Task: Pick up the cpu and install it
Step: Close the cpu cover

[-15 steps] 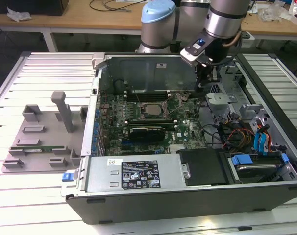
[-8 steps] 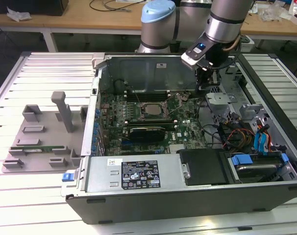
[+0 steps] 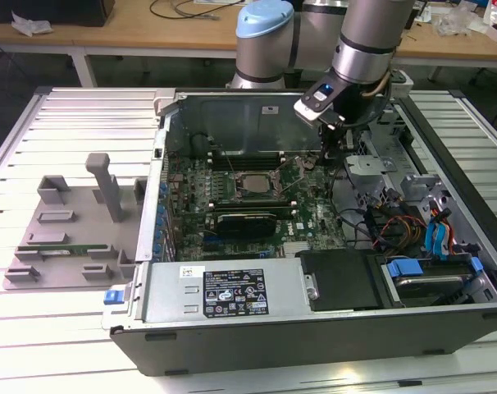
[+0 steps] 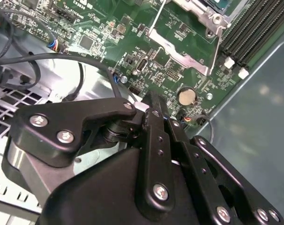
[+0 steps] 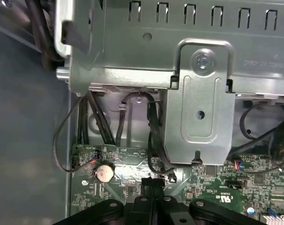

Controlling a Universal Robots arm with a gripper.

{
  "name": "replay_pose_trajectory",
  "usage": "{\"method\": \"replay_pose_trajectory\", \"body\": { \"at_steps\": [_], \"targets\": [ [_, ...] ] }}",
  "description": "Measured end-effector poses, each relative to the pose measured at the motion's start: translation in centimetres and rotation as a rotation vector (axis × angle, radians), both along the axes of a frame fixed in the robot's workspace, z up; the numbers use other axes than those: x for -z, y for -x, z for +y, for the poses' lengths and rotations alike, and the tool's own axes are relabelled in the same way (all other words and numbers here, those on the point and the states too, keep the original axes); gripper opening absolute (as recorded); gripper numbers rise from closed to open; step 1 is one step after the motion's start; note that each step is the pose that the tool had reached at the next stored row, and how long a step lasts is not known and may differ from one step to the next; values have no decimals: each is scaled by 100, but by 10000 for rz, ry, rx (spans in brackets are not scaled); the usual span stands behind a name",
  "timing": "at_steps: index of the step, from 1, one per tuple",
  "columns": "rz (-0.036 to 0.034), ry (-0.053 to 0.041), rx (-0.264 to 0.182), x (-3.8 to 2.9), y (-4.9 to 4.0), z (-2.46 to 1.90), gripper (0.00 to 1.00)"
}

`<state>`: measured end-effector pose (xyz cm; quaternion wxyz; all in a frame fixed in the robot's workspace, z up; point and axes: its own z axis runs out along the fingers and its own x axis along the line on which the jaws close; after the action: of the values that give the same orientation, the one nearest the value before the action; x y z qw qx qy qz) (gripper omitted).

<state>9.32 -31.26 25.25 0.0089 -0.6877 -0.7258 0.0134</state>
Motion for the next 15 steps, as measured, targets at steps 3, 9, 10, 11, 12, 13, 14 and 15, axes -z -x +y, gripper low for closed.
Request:
{"method": "replay_pose_trajectory", "body": {
  "at_steps": [3,9,10,11,12,13,14,15],
  "targets": [
    [0,0,0,74,0,0,11],
    [0,0,0,127,168,0,11],
    [0,1,-1,126,168,0,11],
    [1,0,0,126,169,0,11],
    [1,0,5,127,174,1,11],
    [1,0,6,127,215,1,11],
    [1,1,5,128,276,0,11],
    [1,0,5,128,312,0,11]
  ]
}}
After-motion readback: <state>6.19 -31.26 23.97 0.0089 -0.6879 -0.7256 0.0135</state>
